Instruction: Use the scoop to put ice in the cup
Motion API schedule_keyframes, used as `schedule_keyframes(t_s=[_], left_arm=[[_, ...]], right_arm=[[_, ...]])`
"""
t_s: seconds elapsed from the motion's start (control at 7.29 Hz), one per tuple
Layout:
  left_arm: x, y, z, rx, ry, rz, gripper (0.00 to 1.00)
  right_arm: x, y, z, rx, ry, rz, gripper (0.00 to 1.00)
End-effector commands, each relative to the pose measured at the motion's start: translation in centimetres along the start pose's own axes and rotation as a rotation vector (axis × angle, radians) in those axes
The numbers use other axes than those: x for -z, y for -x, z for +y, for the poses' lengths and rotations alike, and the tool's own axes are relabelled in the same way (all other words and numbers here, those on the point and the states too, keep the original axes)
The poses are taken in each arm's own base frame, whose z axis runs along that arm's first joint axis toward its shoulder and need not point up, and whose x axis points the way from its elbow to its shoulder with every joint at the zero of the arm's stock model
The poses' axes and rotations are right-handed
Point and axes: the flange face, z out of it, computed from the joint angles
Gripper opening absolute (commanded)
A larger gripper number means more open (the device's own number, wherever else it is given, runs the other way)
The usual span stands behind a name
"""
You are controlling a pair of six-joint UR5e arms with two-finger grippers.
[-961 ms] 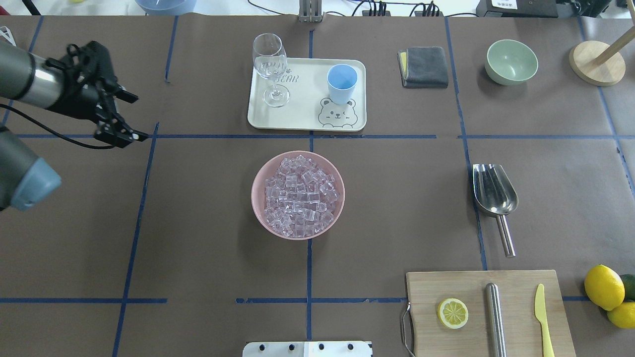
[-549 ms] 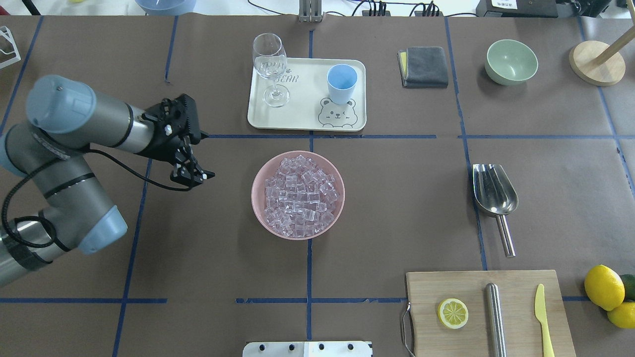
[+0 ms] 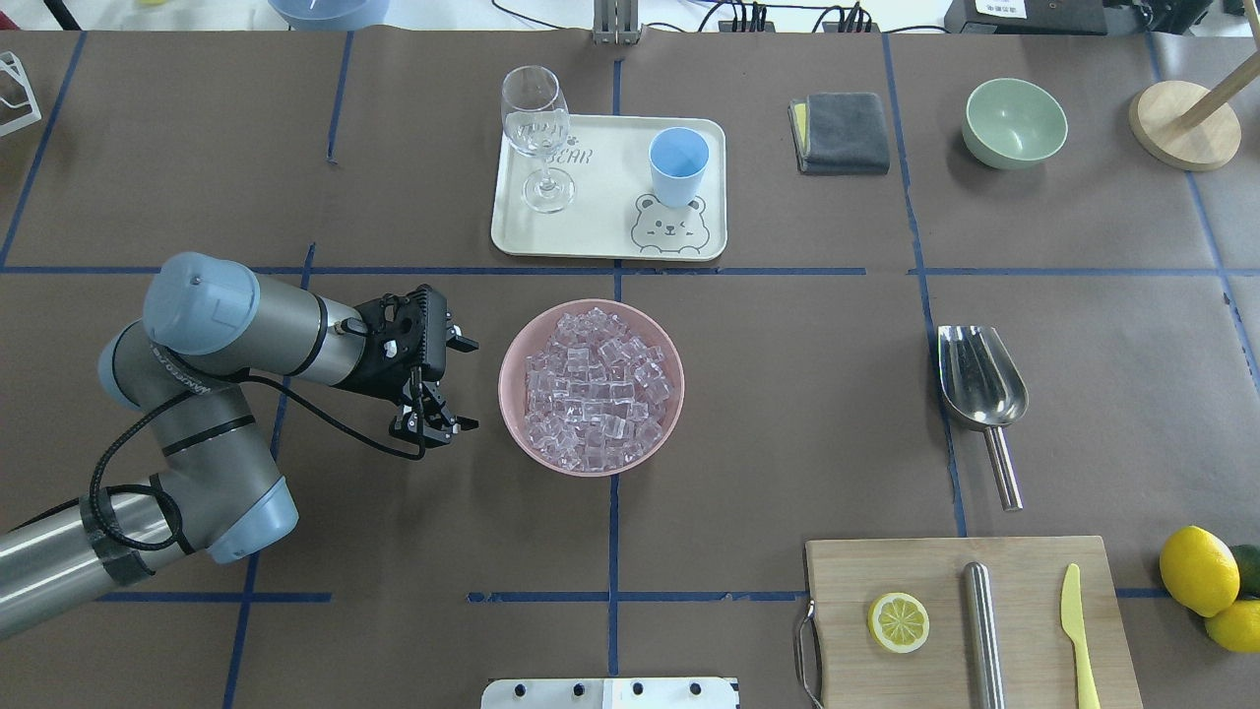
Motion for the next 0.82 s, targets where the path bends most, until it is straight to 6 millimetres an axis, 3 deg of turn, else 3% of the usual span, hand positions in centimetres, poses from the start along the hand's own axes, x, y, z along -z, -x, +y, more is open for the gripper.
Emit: schedule_keyframes(t_s=[0.0,0.14,0.69], left_arm=[[-1.2,-0.7,1.3,-0.045,-0.083,0.003,1.00],[-1.9,-0.2,0.1,-0.045,-0.093,0.001,1.00],[-2.2,0.0,-1.1,-0.010,-0.107,0.004,1.00]], right_arm=[[0.0,0.2,0.0,-0.001,0.000,-0.017,1.00],[0.0,0.4,0.1,-0.001,-0.001,-0.035,1.00],[0.3,0.8,-0.1,-0.001,-0.008,-0.045,1.00]])
